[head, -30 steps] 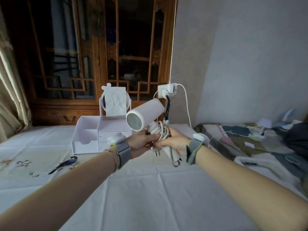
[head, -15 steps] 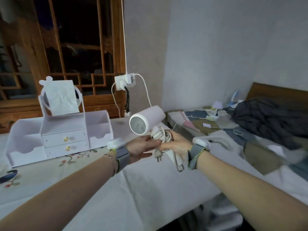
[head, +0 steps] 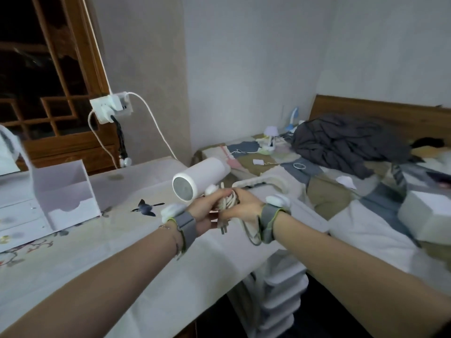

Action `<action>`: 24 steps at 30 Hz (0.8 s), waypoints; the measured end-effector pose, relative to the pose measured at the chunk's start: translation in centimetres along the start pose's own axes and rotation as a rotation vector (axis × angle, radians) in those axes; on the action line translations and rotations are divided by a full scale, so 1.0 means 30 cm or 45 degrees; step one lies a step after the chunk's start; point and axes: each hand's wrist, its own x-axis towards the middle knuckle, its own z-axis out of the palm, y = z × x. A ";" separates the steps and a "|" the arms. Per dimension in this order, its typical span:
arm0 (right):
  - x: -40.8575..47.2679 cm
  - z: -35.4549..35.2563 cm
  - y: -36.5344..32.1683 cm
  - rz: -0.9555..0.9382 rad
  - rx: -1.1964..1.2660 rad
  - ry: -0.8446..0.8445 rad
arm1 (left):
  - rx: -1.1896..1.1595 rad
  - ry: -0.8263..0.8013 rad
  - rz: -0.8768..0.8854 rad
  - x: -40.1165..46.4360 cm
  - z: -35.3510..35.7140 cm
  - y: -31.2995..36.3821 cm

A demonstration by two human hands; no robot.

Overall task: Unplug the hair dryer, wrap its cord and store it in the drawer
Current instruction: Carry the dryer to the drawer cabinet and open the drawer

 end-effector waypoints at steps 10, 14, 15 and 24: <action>-0.047 -0.257 0.236 0.427 0.292 0.111 | 0.166 0.018 -0.208 0.239 0.154 -0.082; -0.071 -0.341 0.368 0.624 0.367 0.207 | 0.102 -0.016 -0.245 0.300 0.211 -0.110; -0.079 -0.355 0.400 0.649 0.375 0.246 | 0.084 -0.026 -0.250 0.315 0.225 -0.118; -0.106 -0.395 0.625 0.969 0.400 0.357 | -0.043 -0.133 -0.274 0.422 0.325 -0.191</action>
